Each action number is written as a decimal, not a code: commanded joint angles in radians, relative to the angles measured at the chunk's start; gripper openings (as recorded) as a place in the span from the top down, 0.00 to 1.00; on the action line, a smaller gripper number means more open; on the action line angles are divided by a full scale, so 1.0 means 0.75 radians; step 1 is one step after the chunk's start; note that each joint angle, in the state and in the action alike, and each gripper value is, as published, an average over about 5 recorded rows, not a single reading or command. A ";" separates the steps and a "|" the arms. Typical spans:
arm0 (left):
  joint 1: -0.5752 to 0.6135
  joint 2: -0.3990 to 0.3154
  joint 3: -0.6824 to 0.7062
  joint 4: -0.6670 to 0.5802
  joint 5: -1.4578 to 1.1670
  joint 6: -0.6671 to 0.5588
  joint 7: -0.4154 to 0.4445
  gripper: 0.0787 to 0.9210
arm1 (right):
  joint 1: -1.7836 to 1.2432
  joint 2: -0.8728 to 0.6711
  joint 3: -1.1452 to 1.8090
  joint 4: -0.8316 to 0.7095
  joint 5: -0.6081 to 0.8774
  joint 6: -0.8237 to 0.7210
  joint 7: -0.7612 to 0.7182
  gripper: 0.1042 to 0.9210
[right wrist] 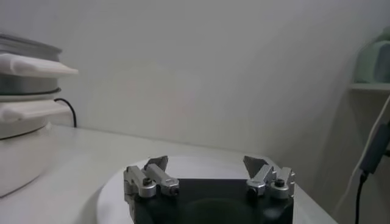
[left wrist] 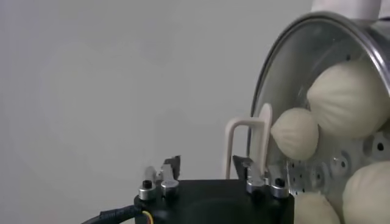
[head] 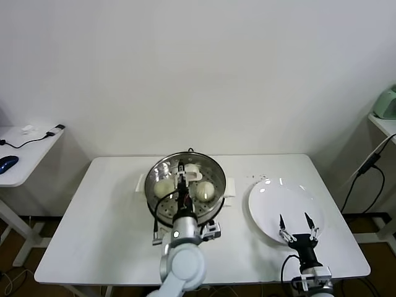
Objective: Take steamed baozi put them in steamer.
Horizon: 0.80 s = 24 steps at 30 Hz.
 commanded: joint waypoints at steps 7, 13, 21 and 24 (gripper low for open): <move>0.115 0.098 -0.030 -0.278 -0.270 -0.096 -0.094 0.16 | 0.007 -0.002 -0.025 0.019 -0.017 -0.028 -0.027 0.12; 0.166 0.143 -0.196 -0.431 -0.803 -0.268 -0.290 0.12 | -0.001 -0.014 -0.030 0.061 0.053 -0.035 -0.025 0.12; 0.246 0.165 -0.755 -0.453 -1.992 -0.675 -0.603 0.12 | -0.013 -0.028 -0.033 0.100 0.094 0.024 -0.047 0.12; 0.344 0.204 -0.987 -0.402 -2.414 -0.752 -0.543 0.12 | -0.009 -0.025 -0.037 0.099 0.094 0.035 -0.051 0.12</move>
